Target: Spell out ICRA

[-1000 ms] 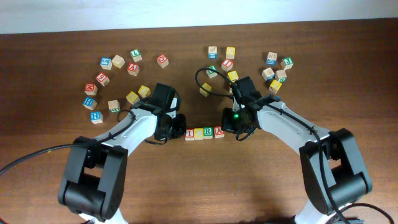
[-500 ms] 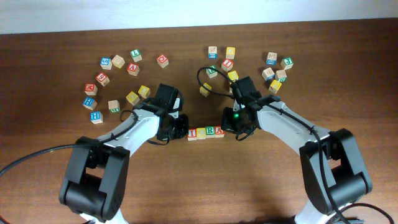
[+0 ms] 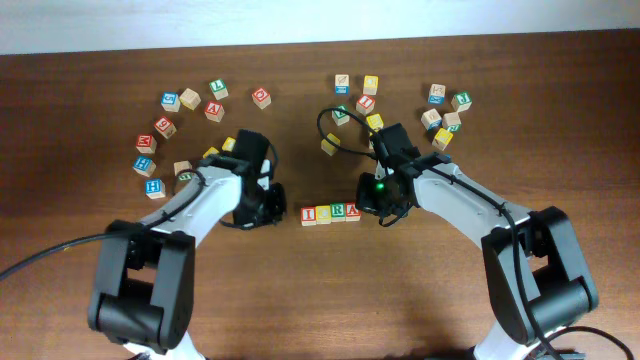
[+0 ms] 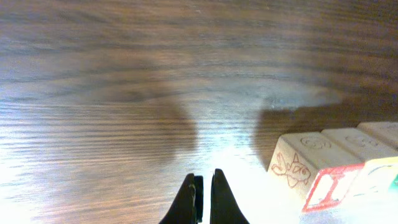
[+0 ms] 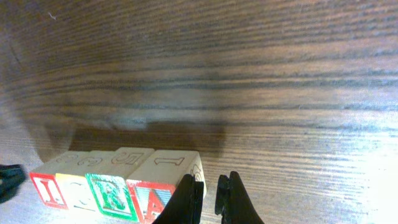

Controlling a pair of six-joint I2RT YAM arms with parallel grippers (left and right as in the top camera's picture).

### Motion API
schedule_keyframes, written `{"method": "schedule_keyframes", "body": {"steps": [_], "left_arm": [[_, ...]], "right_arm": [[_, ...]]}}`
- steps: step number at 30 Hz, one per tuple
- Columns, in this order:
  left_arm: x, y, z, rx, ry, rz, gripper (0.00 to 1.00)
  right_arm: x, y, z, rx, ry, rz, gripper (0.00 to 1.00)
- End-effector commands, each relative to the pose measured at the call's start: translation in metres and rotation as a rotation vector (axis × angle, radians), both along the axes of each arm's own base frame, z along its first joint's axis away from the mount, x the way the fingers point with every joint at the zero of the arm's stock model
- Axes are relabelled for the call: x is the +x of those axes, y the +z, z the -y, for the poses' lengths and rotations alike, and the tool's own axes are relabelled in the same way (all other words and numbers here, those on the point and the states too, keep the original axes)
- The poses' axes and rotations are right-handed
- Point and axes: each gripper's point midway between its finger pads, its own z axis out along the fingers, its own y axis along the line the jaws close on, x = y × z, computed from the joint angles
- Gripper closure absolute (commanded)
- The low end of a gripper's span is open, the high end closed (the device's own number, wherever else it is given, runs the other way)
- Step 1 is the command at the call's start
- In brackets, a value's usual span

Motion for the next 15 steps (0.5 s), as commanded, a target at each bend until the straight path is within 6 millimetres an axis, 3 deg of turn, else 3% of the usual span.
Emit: {"method": "schedule_keyframes", "body": {"steps": [1, 3, 6, 8, 11, 14, 15], "left_arm": [[0.001, 0.030, -0.001, -0.029, -0.021, 0.031, 1.00], [-0.018, 0.027, -0.007, -0.006, -0.021, -0.049, 1.00], [-0.029, 0.026, -0.010, 0.006, -0.027, -0.091, 1.00], [-0.039, 0.027, -0.009, -0.006, -0.071, -0.122, 1.00], [-0.048, 0.030, 0.001, -0.048, -0.107, -0.147, 1.00], [-0.055, 0.030, 0.021, -0.044, -0.159, -0.141, 1.00], [-0.056, 0.029, 0.025, -0.026, -0.145, -0.142, 1.00]], "right_arm": [[-0.003, -0.006, 0.001, -0.028, 0.001, -0.007, 0.95], [-0.002, -0.007, 0.004, -0.042, -0.002, -0.001, 0.96], [0.001, -0.003, 0.006, -0.044, -0.008, 0.001, 0.96], [0.007, 0.014, 0.018, -0.063, 0.006, -0.010, 0.96], [0.020, 0.031, 0.035, -0.074, 0.020, 0.005, 0.96], [0.028, 0.031, 0.052, -0.074, -0.027, 0.010, 0.95], [0.031, 0.031, 0.058, -0.090, -0.043, 0.016, 0.90]]}}
